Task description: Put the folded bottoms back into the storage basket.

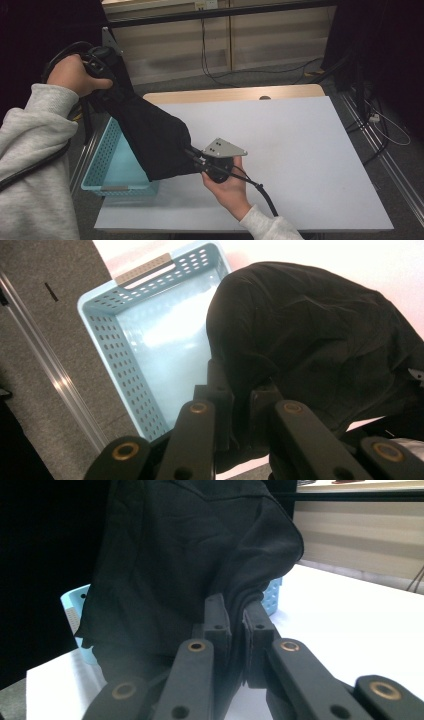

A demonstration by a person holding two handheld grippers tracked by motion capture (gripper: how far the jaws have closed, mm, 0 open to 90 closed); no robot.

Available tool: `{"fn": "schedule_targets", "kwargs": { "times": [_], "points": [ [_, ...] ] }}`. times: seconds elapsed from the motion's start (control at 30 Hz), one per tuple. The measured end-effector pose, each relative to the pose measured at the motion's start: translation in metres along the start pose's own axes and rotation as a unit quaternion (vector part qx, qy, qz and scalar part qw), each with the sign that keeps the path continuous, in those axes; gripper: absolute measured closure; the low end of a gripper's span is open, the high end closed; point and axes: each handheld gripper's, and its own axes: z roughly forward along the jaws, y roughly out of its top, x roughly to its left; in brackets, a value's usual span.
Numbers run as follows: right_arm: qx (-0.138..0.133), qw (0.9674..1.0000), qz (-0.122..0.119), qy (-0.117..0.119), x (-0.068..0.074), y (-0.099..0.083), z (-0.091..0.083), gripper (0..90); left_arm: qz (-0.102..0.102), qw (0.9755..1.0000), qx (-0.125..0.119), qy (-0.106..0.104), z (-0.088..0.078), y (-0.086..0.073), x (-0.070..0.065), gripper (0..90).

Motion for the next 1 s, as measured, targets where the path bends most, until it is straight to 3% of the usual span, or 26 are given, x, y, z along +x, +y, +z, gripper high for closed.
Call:
{"fn": "schedule_targets", "kwargs": {
  "times": [0.57, 1.0],
  "points": [
    [-0.002, 0.9998, 0.001, 0.021, 0.019, 0.006, 0.027, 83.7, -0.020, 0.9998, -0.006, 0.005, -0.010, -0.010, 0.029, 84.1],
    [0.001, 0.9992, -0.002, 0.039, 0.048, 0.008, 0.055, 83.6, -0.032, 0.9994, -0.001, 0.015, -0.007, -0.019, 0.061, 84.1]
  ]
}}
